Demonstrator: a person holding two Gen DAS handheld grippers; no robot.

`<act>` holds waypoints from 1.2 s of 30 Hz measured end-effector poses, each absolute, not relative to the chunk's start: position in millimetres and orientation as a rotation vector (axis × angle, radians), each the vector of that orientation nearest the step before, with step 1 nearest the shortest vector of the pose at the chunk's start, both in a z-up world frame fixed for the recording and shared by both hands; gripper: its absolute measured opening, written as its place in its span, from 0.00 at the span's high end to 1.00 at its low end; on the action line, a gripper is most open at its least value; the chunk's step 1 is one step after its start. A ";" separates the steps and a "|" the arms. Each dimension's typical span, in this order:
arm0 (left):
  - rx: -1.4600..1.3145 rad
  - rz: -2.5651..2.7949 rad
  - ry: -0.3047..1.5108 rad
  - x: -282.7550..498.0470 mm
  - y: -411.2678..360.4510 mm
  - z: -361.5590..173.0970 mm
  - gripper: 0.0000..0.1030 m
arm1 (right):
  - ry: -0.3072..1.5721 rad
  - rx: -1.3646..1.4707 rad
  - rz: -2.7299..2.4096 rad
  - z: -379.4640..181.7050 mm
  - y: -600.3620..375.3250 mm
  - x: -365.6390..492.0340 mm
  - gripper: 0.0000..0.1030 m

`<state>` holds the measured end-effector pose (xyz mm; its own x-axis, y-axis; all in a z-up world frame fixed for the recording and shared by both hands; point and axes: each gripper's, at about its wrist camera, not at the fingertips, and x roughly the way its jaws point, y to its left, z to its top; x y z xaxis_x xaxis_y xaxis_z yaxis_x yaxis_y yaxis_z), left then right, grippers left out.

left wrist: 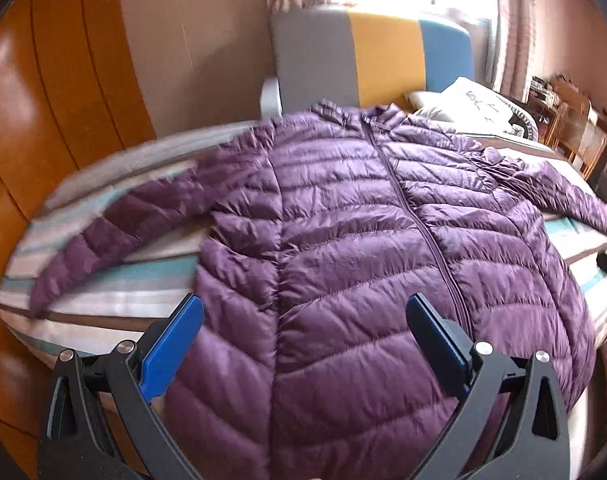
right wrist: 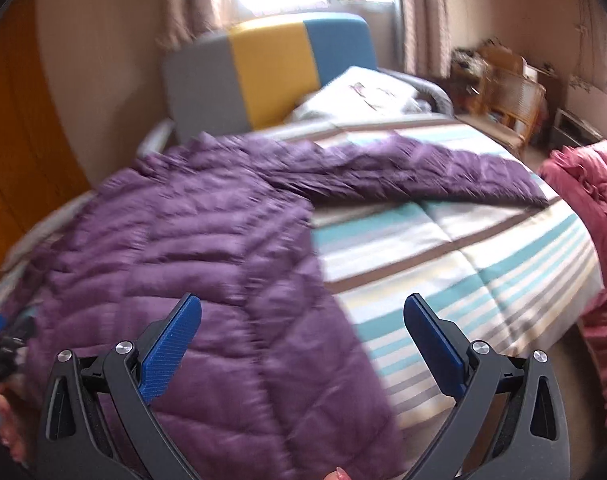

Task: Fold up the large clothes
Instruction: 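Reach the right tool to the jacket sleeve cuff and close on it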

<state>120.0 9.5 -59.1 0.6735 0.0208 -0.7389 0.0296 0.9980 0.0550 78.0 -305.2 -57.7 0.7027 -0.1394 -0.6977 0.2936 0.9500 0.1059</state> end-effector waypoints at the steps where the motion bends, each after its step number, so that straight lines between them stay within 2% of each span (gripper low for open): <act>1: 0.020 0.007 0.858 131.0 15.2 -64.3 0.02 | 0.772 0.225 -0.260 -62.8 -315.0 85.0 0.03; 4: -0.032 0.040 0.864 150.7 23.7 -73.1 0.02 | 0.781 0.249 -0.306 -70.8 -341.9 100.2 0.03; 11: 0.049 0.080 0.812 181.8 20.2 -80.5 0.02 | 0.764 0.381 -0.398 -80.1 -413.6 131.2 0.03; 12: 0.037 0.062 0.822 185.9 20.7 -82.0 0.02 | 0.764 0.401 -0.410 -82.2 -423.1 136.7 0.05; 14: 0.017 0.069 0.842 196.0 22.8 -86.9 0.02 | 0.766 0.445 -0.455 -87.5 -445.7 146.1 0.17; 20: 0.027 0.143 0.825 216.5 30.0 -98.7 0.02 | 0.709 0.664 -0.551 -104.5 -515.1 156.1 0.28; 25: 0.053 0.151 0.806 225.5 33.5 -108.6 0.02 | 0.685 0.807 -0.657 -121.8 -567.0 161.4 0.28; 27: 0.050 0.151 0.806 228.0 34.9 -112.3 0.02 | 0.648 0.855 -0.678 -126.0 -579.7 160.7 0.34; 31: 0.060 0.165 0.833 233.5 35.7 -122.2 0.02 | 0.597 0.907 -0.704 -126.5 -598.0 166.7 0.35; 33: 0.058 0.170 0.840 234.6 36.2 -124.7 0.02 | 0.575 0.942 -0.716 -128.3 -606.5 169.3 0.41; 36: 0.066 0.167 0.852 236.4 35.2 -128.1 0.02 | 0.550 0.968 -0.751 -131.0 -614.5 168.7 0.55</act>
<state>236.4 35.2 -128.1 0.6459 0.1735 -0.7435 -0.1207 0.9848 0.1249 168.7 -614.5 -131.0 0.6279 -0.3162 -0.7112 0.7734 0.3559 0.5245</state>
